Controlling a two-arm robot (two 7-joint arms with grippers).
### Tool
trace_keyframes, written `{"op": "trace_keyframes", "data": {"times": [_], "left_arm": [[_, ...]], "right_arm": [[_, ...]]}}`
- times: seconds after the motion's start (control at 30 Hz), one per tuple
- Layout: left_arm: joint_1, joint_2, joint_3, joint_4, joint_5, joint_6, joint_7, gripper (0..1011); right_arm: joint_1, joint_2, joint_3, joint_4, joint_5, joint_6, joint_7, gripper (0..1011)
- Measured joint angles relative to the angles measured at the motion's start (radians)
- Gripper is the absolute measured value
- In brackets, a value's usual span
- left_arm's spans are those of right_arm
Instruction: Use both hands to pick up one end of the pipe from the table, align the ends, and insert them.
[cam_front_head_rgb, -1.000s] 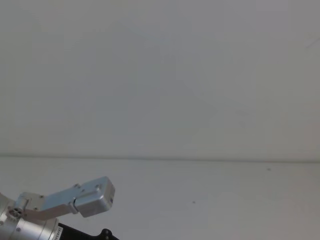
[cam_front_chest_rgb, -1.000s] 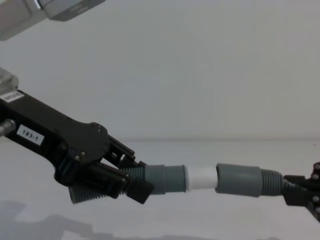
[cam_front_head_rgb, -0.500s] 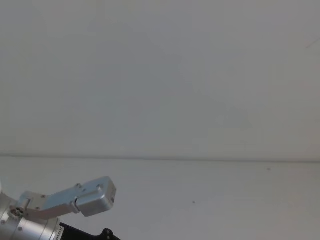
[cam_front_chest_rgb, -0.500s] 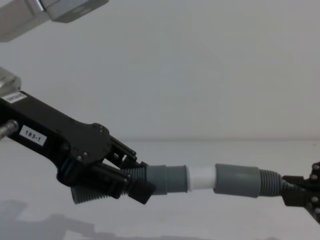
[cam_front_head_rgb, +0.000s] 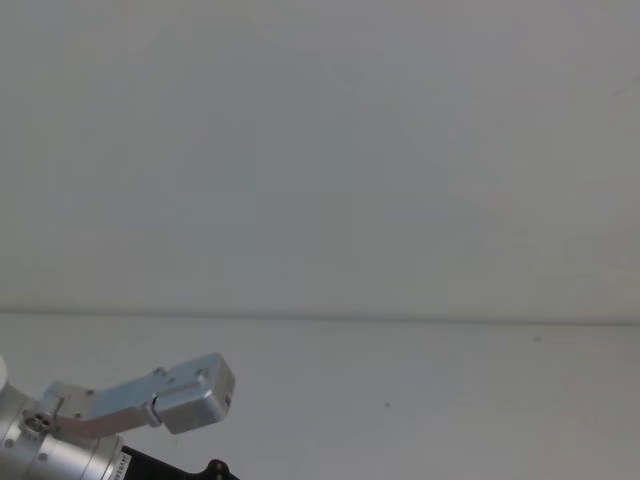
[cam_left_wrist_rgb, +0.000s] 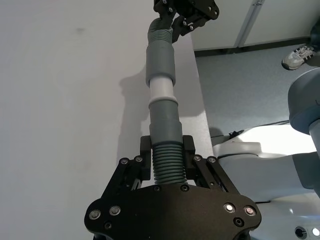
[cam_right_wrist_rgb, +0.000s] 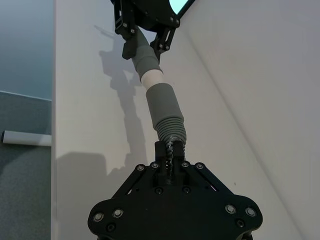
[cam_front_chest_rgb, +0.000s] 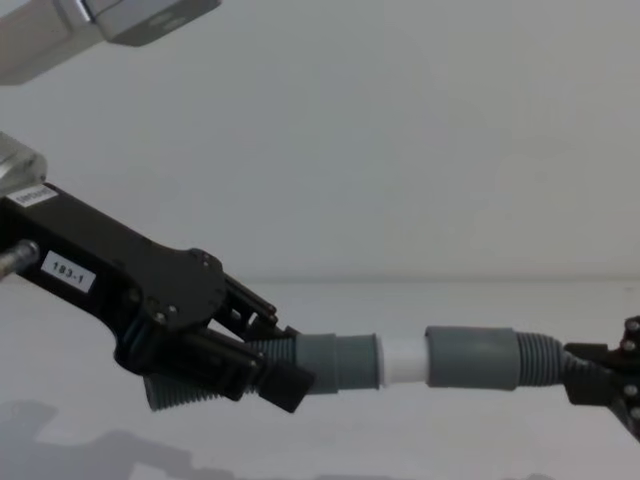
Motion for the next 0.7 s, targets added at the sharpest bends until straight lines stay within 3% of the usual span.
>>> {"op": "trace_keyframes", "data": {"times": [0.7], "left_arm": [[-0.009, 0.002, 0.017, -0.004, -0.010, 0.000, 0.008, 331]], "right_arm": [[0.012, 0.015, -0.021, -0.010, 0.005, -0.016, 0.022, 59]]}}
